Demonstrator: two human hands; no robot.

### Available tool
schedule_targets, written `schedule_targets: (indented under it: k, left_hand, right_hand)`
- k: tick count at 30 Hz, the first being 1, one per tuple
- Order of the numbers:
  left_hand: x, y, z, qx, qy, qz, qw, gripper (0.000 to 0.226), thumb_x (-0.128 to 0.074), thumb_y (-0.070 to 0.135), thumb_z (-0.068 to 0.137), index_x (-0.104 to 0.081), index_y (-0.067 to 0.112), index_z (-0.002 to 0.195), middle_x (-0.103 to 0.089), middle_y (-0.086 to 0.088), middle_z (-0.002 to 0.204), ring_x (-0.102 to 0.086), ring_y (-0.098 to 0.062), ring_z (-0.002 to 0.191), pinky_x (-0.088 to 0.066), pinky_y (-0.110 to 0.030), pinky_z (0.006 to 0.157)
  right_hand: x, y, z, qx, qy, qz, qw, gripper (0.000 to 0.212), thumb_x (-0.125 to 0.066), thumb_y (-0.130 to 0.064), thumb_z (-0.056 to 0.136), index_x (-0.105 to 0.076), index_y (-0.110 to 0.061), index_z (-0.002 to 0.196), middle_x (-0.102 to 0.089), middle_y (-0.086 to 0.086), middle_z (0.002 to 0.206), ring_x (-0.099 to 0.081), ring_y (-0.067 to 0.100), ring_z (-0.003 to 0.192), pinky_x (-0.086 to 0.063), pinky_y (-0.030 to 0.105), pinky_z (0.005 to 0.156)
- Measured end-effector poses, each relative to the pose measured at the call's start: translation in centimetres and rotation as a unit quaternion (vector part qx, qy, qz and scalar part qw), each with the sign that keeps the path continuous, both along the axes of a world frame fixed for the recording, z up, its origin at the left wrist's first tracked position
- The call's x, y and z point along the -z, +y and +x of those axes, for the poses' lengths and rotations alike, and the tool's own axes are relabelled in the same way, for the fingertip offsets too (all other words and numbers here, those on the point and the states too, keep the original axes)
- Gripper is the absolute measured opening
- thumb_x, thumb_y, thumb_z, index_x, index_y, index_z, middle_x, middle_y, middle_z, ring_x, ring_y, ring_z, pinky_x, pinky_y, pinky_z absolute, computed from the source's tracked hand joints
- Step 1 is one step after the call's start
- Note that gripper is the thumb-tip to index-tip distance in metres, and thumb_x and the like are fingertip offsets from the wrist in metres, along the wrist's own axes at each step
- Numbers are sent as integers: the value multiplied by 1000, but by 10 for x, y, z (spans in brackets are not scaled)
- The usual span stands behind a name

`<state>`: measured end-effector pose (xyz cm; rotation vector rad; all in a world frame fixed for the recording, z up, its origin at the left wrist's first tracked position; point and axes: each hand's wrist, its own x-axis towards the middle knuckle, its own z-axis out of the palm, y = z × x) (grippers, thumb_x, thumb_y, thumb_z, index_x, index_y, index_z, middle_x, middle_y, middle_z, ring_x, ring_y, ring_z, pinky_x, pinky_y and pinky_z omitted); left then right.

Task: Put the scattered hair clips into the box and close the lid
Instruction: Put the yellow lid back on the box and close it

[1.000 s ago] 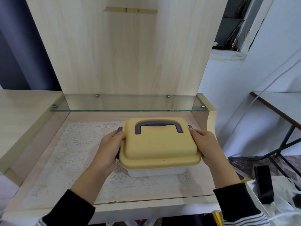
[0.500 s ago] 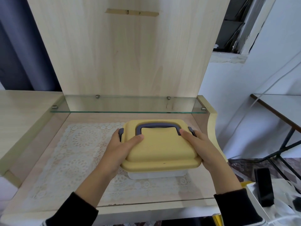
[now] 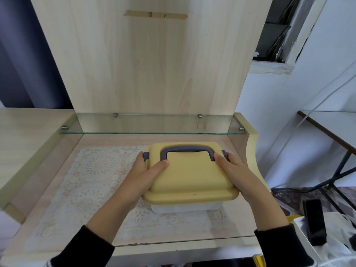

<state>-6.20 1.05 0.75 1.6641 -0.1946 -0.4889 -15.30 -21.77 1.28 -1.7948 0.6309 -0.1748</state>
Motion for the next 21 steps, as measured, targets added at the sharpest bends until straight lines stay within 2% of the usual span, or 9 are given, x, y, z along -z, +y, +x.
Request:
schedule_targets:
  k: [3, 7, 8, 11, 14, 16, 18, 21]
  left_hand:
    - [0, 0, 0, 3, 1, -2, 1000, 65, -68, 56, 67, -46, 36, 125, -61, 7, 117, -62, -19, 105, -52, -47, 92]
    - [4, 2, -2, -12, -1, -33, 999, 73, -72, 58, 59, -50, 38, 126, -64, 8, 117, -64, -18, 104, -54, -47, 90]
    - [6, 2, -2, -15, 1, -49, 999, 76, -74, 59, 58, -51, 39, 128, -63, 9, 120, -64, -18, 106, -54, -47, 91]
    - [16, 6, -6, -43, 31, -114, 992, 87, -76, 61, 60, -45, 39, 138, -58, 10, 133, -60, -18, 116, -50, -47, 98]
    - [25, 6, -15, -53, 66, -177, 981, 74, -74, 54, 70, -50, 33, 136, -63, 3, 128, -63, -21, 113, -52, -45, 93]
    - [24, 4, -20, -40, 76, -196, 977, 60, -67, 48, 74, -58, 25, 129, -69, -3, 118, -66, -23, 105, -55, -42, 81]
    - [20, 4, -20, -45, 79, -205, 975, 53, -68, 44, 76, -62, 22, 123, -70, -7, 114, -68, -25, 100, -54, -39, 73]
    - [14, 9, -12, -66, 82, -211, 972, 49, -64, 42, 76, -65, 21, 120, -70, -10, 114, -65, -31, 106, -55, -45, 81]
  right_hand:
    - [0, 1, -2, 0, -12, 7, 1000, 46, -48, -54, 90, -46, -31, 130, -56, -7, 118, -55, 16, 107, -45, 37, 94]
    - [2, 0, -8, 2, -61, 70, 996, 22, -48, -47, 94, -61, -37, 108, -64, -8, 108, -61, 14, 100, -50, 34, 86]
    - [4, -1, -11, 0, -78, 94, 992, 21, -50, -46, 94, -62, -38, 110, -66, -9, 109, -62, 13, 101, -51, 33, 85]
    - [14, -3, -17, -34, -123, 167, 978, 39, -53, -49, 91, -55, -36, 128, -63, -5, 125, -59, 18, 114, -50, 38, 89]
    - [18, 6, -21, -37, -164, 256, 952, 32, -44, -37, 97, -63, -25, 121, -69, 6, 111, -66, 20, 97, -53, 35, 73]
    - [20, 9, -22, -26, -178, 283, 942, 32, -42, -32, 98, -67, -19, 113, -71, 8, 100, -68, 19, 85, -53, 31, 62]
    - [20, 12, -20, -21, -191, 290, 937, 32, -43, -31, 98, -67, -16, 114, -70, 10, 100, -67, 20, 85, -53, 31, 62]
    - [20, 18, -11, -23, -193, 288, 938, 34, -43, -32, 98, -65, -17, 119, -68, 11, 111, -65, 24, 97, -52, 35, 72]
